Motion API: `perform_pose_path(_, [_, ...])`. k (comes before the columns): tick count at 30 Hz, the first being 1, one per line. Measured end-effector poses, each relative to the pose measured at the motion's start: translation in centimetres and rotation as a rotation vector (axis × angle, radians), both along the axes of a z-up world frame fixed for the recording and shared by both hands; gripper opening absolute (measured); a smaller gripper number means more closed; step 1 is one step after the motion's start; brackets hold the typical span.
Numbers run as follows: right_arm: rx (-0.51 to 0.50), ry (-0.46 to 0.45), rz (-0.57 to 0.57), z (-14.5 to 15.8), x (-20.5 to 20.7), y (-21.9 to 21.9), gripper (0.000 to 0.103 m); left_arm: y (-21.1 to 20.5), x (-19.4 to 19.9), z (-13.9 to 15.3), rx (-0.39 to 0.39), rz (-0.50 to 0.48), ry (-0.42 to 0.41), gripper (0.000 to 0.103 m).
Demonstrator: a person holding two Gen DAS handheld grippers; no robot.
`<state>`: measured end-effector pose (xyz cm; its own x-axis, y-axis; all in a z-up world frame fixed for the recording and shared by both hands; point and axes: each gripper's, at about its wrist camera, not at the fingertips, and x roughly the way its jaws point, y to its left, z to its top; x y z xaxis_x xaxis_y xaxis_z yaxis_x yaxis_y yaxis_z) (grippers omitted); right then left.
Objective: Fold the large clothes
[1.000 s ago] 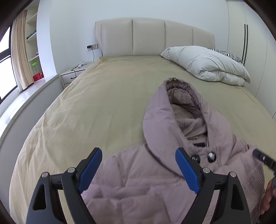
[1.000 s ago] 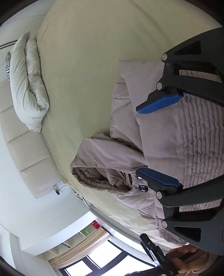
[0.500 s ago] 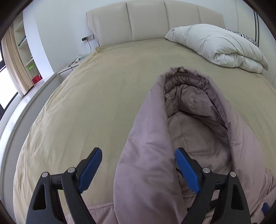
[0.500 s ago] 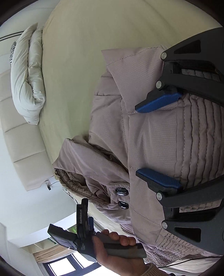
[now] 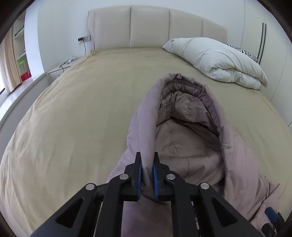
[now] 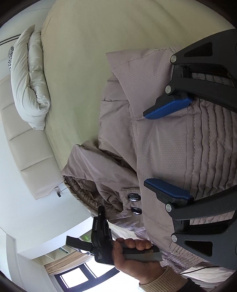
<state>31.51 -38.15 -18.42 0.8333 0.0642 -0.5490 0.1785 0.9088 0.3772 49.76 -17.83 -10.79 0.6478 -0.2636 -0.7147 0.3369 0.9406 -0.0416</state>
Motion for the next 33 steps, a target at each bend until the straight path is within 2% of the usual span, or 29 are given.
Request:
perform_pose_path(4, [0.091, -0.040, -0.063, 3.0, -0.7, -0.1, 0.069, 1.4, -3.1, 1.3, -0.012, -0.025, -0.071, 0.006])
perform_pose_path(6, [0.042, -0.040, -0.066, 5.2, 0.8, 0.9, 0.080, 1.9, -4.7, 1.8, -0.021, -0.038, -0.104, 0.001])
perform_pose_path(10, [-0.068, 0.066, -0.001, 7.7, 8.6, 2.2, 0.081, 2.4, -6.2, 1.7, -0.011, -0.058, -0.125, 0.001])
perform_pose_path(12, [-0.097, 0.151, -0.005, 7.7, 13.1, 2.4, 0.081, 3.1, -5.4, 1.0, -0.038, -0.043, -0.084, 0.001])
perform_pose_path(15, [-0.146, 0.221, 0.004, 7.6, 18.5, 3.5, 0.081, 3.9, -4.1, 0.4, -0.088, -0.010, -0.027, 0.002])
perform_pose_path(16, [-0.169, 0.234, 0.005, 7.5, 19.8, 3.9, 0.081, 4.3, -4.0, 0.5, -0.111, -0.006, -0.031, 0.006])
perform_pose_path(17, [-0.195, 0.245, 0.007, 7.4, 21.2, 4.3, 0.081, 4.5, -3.8, 0.8, -0.123, -0.005, -0.036, 0.024])
perform_pose_path(18, [-0.224, 0.257, 0.010, 7.1, 22.4, 4.7, 0.081, 4.8, -3.7, 1.0, -0.134, -0.003, -0.042, 0.049])
perform_pose_path(19, [-0.261, 0.275, 0.009, 6.8, 23.5, 5.0, 0.081, 5.0, -3.6, 1.2, -0.142, 0.004, -0.052, 0.058])
perform_pose_path(20, [-0.307, 0.306, -0.004, 6.5, 25.0, 5.2, 0.081, 5.1, -3.5, 1.4, -0.141, 0.011, -0.061, 0.063])
perform_pose_path(21, [-0.349, 0.341, -0.021, 6.1, 26.4, 5.3, 0.081, 5.2, -3.3, 1.4, -0.138, 0.014, -0.062, 0.063])
perform_pose_path(23, [-0.364, 0.396, -0.052, 5.1, 28.5, 4.6, 0.081, 5.1, -2.7, 1.3, -0.141, 0.010, -0.040, 0.063])
perform_pose_path(24, [-0.341, 0.410, -0.065, 4.6, 29.2, 4.0, 0.072, 5.0, -2.3, 1.1, -0.132, 0.012, -0.033, 0.063])
perform_pose_path(27, [-0.266, 0.427, -0.046, 3.8, 30.4, 3.1, 0.035, 4.1, -1.2, 0.7, -0.093, 0.003, -0.020, 0.065])
perform_pose_path(30, [-0.293, 0.394, -0.008, 4.1, 30.5, 3.7, 0.015, 3.5, 0.0, 0.3, -0.072, 0.014, 0.002, 0.065])
perform_pose_path(31, [-0.299, 0.368, -0.002, 4.5, 30.1, 4.0, 0.013, 3.2, 0.4, 0.2, -0.071, 0.019, 0.006, 0.066])
perform_pose_path(33, [-0.289, 0.309, 0.000, 5.4, 29.0, 4.1, 0.011, 2.6, 1.2, 0.3, -0.056, 0.035, 0.002, 0.076])
